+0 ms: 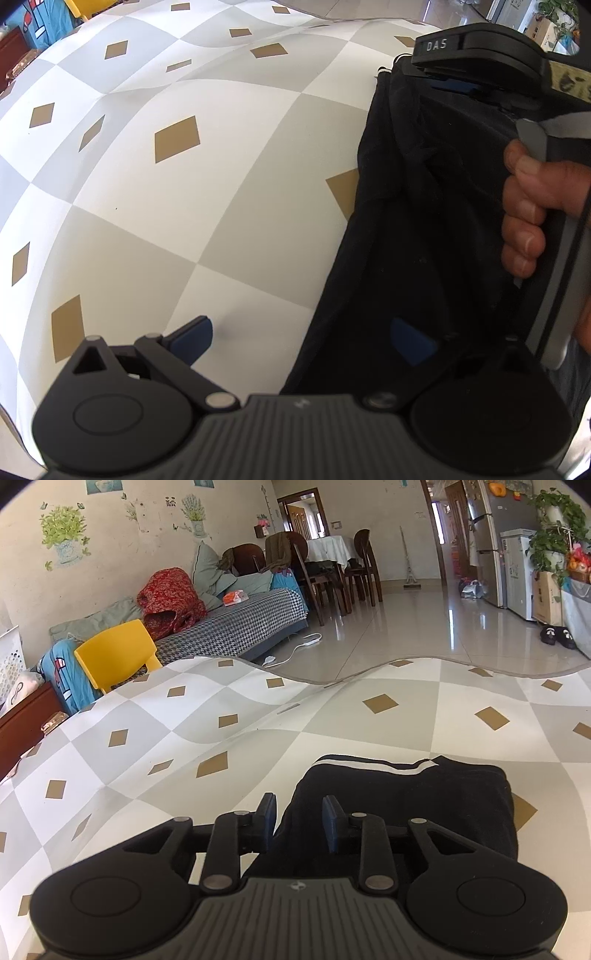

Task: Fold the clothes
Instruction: 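Open the right tool and lift it off the folded shirt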

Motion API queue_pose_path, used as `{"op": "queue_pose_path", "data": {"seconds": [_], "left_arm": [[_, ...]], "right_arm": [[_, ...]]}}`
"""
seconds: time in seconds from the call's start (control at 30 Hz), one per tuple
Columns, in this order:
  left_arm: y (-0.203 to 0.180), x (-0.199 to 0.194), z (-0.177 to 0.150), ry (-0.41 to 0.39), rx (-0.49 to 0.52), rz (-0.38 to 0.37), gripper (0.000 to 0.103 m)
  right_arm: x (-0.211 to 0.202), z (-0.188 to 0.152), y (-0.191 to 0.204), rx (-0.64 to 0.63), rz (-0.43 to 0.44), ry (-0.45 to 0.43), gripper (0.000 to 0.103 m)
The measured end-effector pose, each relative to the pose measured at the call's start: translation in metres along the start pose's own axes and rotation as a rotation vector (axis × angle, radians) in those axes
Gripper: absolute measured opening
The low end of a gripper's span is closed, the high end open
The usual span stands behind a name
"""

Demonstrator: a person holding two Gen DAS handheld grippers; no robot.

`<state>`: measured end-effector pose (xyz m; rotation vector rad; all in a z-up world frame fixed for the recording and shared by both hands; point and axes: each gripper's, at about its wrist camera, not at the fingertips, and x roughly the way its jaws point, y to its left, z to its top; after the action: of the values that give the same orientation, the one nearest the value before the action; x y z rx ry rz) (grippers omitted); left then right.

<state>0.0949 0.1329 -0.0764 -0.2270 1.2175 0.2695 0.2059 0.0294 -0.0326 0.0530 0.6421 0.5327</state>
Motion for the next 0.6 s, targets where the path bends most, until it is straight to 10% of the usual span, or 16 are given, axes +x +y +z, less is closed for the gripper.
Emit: {"op": "queue_pose_path", "data": {"seconds": [0.6], "left_arm": [[-0.022, -0.004, -0.007, -0.057, 0.079, 0.029, 0.103]], "right_arm": [[-0.088, -0.039, -0.030, -0.015, -0.047, 0.111, 0.034]]}}
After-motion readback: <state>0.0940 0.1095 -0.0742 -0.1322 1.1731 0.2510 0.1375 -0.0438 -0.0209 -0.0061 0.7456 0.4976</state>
